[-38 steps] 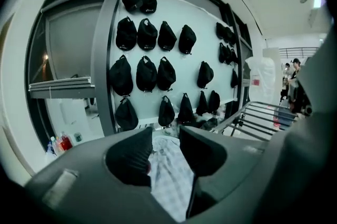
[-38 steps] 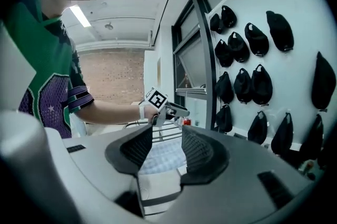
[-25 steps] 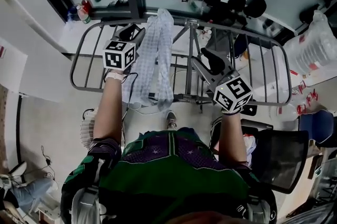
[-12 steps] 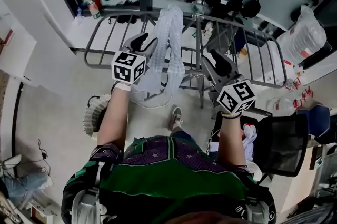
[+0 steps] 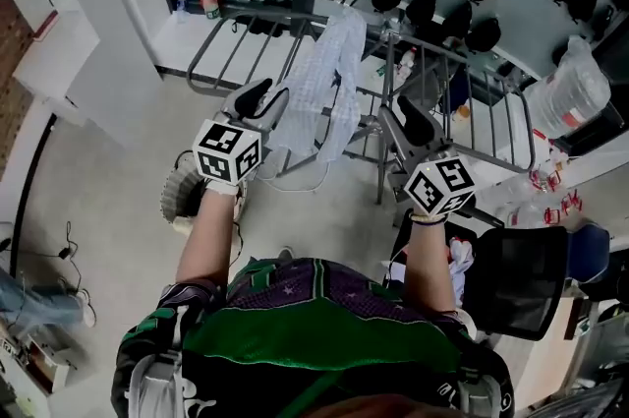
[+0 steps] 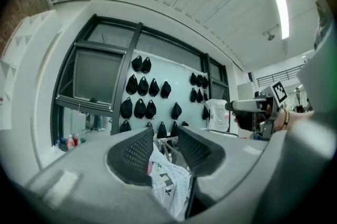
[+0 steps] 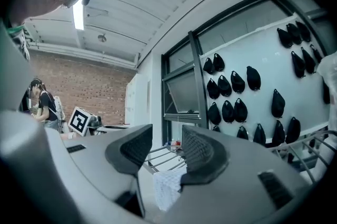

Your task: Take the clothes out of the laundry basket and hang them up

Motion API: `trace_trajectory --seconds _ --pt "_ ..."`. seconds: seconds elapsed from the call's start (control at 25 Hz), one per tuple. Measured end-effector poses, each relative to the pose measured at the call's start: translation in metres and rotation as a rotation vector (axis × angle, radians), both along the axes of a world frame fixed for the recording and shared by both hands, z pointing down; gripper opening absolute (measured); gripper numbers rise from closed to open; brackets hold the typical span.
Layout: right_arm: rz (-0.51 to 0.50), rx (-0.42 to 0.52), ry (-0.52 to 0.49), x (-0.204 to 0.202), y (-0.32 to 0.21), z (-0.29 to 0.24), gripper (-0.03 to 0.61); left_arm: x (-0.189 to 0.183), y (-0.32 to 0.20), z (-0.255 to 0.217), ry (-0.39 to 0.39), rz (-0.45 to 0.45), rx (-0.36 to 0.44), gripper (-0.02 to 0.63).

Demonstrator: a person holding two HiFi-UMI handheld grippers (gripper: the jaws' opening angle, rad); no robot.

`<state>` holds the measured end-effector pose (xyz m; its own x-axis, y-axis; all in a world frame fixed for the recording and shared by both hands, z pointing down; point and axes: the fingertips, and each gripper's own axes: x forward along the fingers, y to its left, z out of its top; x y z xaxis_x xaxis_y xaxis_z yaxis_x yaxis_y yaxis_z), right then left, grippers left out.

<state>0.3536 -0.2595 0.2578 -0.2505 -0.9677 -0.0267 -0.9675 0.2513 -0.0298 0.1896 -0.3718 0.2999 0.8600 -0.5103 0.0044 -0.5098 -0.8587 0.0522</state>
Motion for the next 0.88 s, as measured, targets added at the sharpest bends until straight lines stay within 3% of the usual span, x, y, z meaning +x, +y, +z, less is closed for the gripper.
trace_trajectory --seconds 0.2,0.56,0.72,0.88 --pt "-0.003 0.041 -0.032 -0.004 0.039 -0.024 0.163 -0.015 0.049 -0.027 -0.006 -0.049 0.046 0.158" --pt "-0.024 0.069 -0.048 0.006 0.142 -0.018 0.163 -0.052 0.174 -0.042 0.019 -0.199 0.11 0.156" --pt "-0.087 0.078 -0.056 -0.008 0.181 -0.003 0.163 -0.086 0.234 -0.037 0.03 -0.315 0.123 0.156" --pt "-0.178 0.065 -0.078 -0.05 0.2 0.01 0.163 -0.144 0.287 -0.035 -0.002 -0.446 0.125 0.156"
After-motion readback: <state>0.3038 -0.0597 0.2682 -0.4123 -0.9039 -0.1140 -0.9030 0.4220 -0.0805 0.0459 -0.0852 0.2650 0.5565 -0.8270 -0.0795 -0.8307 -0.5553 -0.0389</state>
